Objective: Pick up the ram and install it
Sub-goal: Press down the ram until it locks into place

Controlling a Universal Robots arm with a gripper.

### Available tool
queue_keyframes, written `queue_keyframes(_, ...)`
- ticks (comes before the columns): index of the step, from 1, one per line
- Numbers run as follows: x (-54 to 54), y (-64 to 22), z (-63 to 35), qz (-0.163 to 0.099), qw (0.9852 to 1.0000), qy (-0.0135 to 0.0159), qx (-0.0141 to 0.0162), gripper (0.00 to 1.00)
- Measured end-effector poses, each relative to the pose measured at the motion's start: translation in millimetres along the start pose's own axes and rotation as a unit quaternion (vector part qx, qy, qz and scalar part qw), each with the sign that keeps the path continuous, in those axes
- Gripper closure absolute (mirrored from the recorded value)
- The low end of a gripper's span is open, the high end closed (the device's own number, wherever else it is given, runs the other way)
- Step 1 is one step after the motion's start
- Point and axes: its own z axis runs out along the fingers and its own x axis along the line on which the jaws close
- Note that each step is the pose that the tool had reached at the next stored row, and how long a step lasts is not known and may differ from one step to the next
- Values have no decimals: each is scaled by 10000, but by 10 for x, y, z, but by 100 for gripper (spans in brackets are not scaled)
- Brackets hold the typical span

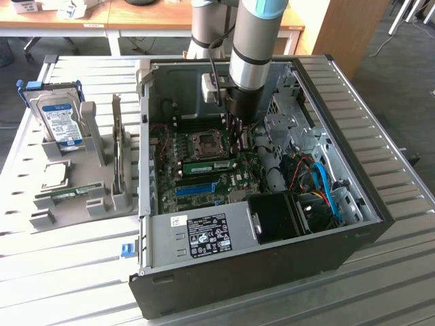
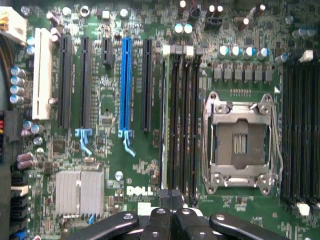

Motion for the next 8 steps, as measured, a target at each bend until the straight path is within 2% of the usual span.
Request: queue_keyframes(8, 1, 219, 5, 1, 10000, 0, 0, 89)
